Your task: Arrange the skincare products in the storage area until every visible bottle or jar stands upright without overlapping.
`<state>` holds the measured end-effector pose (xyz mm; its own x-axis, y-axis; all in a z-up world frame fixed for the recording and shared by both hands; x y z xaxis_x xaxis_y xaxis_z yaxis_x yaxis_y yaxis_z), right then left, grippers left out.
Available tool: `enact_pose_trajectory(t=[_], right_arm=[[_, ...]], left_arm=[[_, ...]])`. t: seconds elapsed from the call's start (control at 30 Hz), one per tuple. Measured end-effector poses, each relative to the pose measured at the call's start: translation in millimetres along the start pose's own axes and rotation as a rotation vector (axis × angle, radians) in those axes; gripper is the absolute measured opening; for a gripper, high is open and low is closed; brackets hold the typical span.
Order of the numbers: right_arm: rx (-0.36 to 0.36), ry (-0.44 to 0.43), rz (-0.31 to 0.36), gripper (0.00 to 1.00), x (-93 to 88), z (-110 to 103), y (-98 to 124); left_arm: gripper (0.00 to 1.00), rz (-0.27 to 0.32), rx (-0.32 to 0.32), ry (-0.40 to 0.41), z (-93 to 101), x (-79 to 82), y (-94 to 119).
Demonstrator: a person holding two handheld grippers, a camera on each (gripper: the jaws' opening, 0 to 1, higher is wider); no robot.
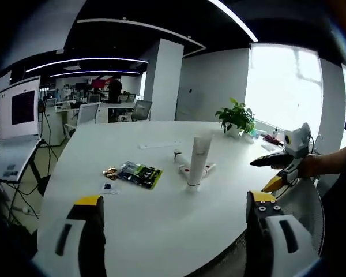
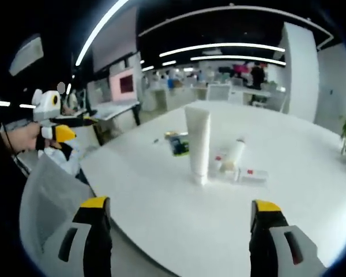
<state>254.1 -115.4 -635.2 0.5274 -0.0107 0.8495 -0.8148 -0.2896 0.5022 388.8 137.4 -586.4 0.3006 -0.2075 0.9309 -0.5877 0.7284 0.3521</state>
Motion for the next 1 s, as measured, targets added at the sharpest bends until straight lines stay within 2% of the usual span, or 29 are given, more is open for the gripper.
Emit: enact_pose_trajectory(t=[0.07,0.13,0.2,0.47,0.57,0.77,0.87,1.0], right_arm=[[0.000,0.001,-0.003,0.99,-0.5,0.3,0.1],[0.002,-0.009,0.000,0.99,-0.3,1.0,-0.1],[-0.001,-0.010,-0.002,0.99,-1.0,2.4,-0.6],[0.006,-0.008,-0.012,0.99,-2.0,1.0,-1.4],[0.020,-0.005,-0.016,0.99,-2.7,-1.0,-2.2],[0.010,-0.003,-0.027,0.99,-4.3,-0.1,-2.0],[0.000,-0.007,-0.030,0.99,-4.6,2.0,-1.5],[-0.005,-0.035,-0.031,0.99,-4.4,6.4,-0.4]], left_arm=[[0.99,-0.021,0.002,0.027,-0.3,-3.3,-0.7],[0.99,-0.077,-0.015,0.078,1.7,-9.6,-1.3],[0.99,-0.059,-0.005,0.050,1.2,-8.7,-2.1],[0.99,-0.066,-0.003,0.028,1.6,-8.1,-4.9],[0.99,-0.051,-0.007,0.033,1.5,-6.7,-5.4],[0.98,-0.102,-0.030,0.007,2.7,-19.1,-5.2],[0.99,-0.084,-0.046,0.000,2.9,-21.1,-3.6],[0.99,-0.088,-0.059,0.020,0.5,-22.7,-7.1]])
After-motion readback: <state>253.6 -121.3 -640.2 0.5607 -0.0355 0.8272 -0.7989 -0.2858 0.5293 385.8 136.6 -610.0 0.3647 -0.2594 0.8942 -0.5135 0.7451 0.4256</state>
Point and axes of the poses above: the point that each gripper's makers call its tool centre point, and the gripper's own axes: y roughly backward along the fingers, z roughly to its right, x roughly out of its top, the point moved 5 cm from there along y, roughly backward along the fingers, and after that the axes turned 8 degrees about x, right-handed, at the moved point
